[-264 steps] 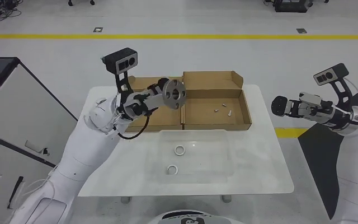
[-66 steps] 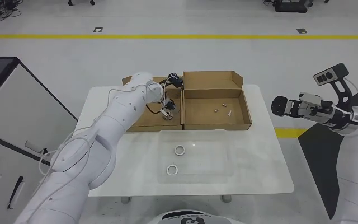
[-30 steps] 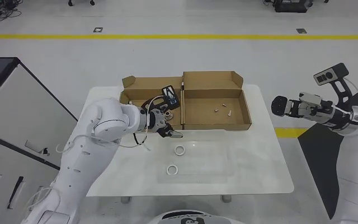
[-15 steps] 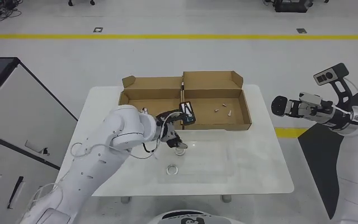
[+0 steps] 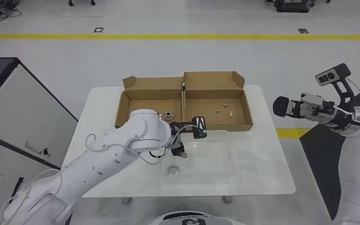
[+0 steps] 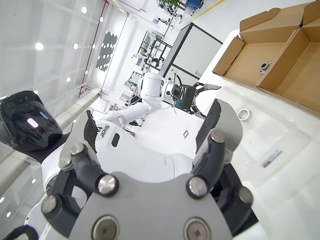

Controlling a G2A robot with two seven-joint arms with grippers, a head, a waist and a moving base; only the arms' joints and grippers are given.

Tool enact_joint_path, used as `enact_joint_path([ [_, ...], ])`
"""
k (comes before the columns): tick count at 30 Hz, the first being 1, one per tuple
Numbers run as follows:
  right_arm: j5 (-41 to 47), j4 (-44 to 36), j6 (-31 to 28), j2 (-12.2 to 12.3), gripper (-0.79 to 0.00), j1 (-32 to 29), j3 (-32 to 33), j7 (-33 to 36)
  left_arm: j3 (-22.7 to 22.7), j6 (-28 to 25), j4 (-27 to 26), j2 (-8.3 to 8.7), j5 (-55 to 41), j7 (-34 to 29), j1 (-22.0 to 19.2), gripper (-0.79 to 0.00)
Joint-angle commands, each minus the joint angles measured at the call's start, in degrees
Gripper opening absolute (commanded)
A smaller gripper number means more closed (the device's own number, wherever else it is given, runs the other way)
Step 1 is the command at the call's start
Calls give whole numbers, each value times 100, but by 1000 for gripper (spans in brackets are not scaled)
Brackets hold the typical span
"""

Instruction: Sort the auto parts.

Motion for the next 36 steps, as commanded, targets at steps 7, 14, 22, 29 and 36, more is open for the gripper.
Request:
enact_joint_path([
  [7,0,0,0,0,0,0,0,0,442,-57,235,-77,319,46,-22,0],
  [14,0,0,0,0,0,0,0,0,792,-40,539,-221,338,28,-251,-345],
  [22,0,0,0,0,0,0,0,0,1166,-75,791,-350,392,63,-439,-419],
  [29,0,0,0,0,0,0,0,0,1567,25,1105,-484,887,-38,-581,-416],
  [36,0,0,0,0,0,0,0,0,1740,10,1422,-650,976,31,-676,-422],
])
